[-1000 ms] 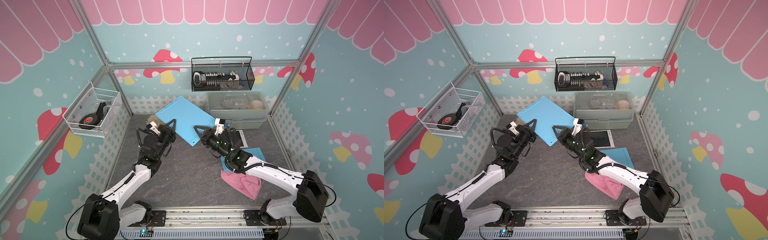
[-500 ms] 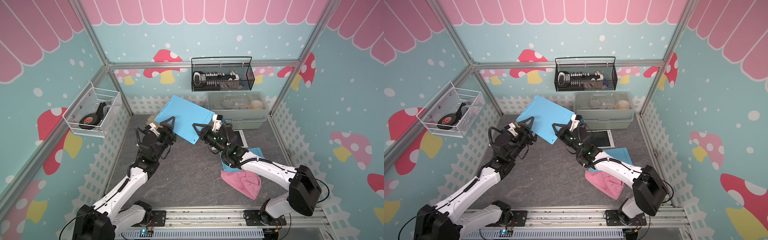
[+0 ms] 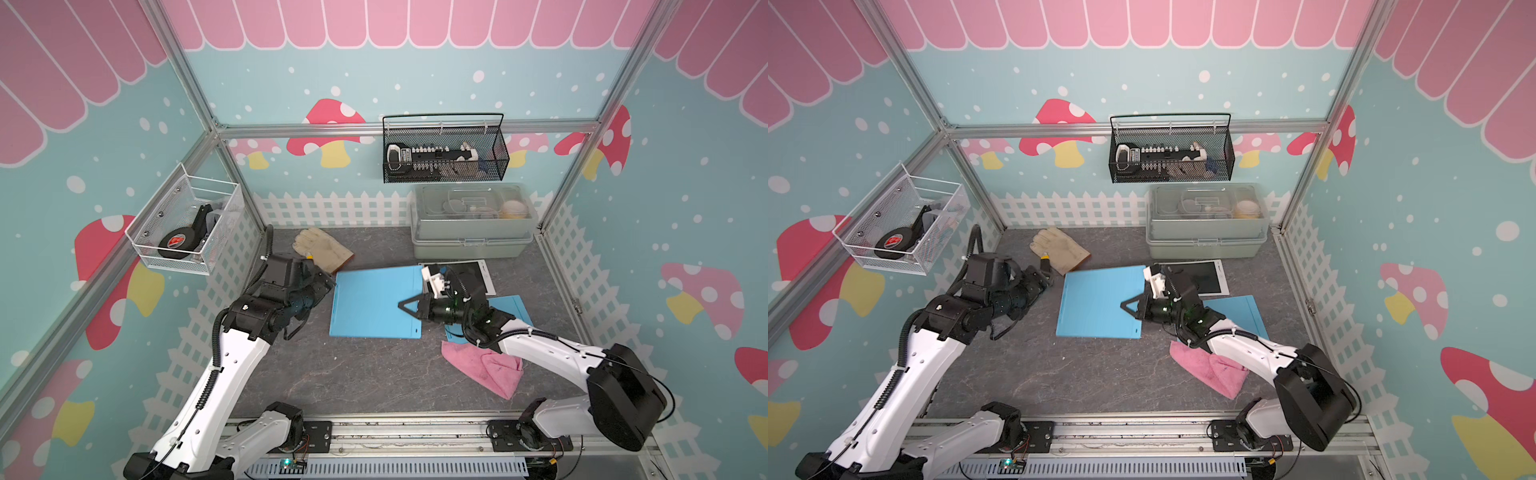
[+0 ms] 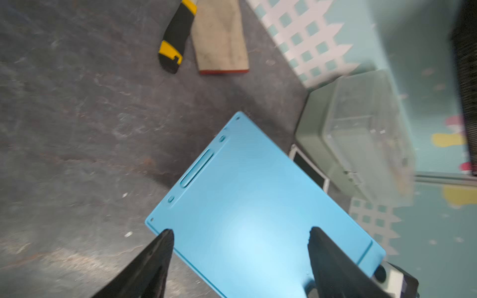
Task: Wipe the drawing tablet
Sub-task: Adjust the drawing tablet at the center of the board.
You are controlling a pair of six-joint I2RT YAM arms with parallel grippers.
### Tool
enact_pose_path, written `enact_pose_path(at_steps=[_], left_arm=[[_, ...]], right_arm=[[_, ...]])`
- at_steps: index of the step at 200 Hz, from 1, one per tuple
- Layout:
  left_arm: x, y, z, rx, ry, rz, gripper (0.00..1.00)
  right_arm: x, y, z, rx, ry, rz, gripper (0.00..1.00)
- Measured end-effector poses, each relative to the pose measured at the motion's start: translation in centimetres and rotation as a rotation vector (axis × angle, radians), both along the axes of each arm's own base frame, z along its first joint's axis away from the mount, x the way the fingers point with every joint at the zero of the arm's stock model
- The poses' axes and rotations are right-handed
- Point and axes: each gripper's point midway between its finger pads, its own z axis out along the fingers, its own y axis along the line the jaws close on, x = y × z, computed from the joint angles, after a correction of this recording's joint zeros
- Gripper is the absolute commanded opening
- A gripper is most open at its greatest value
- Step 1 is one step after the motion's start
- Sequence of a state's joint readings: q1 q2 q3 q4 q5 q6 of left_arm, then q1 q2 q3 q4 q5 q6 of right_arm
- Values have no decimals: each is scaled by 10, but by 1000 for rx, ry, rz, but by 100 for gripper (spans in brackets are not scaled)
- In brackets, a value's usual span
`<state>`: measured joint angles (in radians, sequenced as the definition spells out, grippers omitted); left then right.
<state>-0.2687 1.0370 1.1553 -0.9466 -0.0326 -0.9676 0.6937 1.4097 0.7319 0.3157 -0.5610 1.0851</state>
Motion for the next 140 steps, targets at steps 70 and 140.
enact_pose_path(at_steps=[70, 140], left_arm=[[-48, 7, -69, 84, 204, -94, 80], [-58, 7, -76, 75, 213, -110, 80]], right_arm=[[-28, 16, -75, 23, 151, 181, 11], [12, -32, -127, -116, 285, 90, 50]])
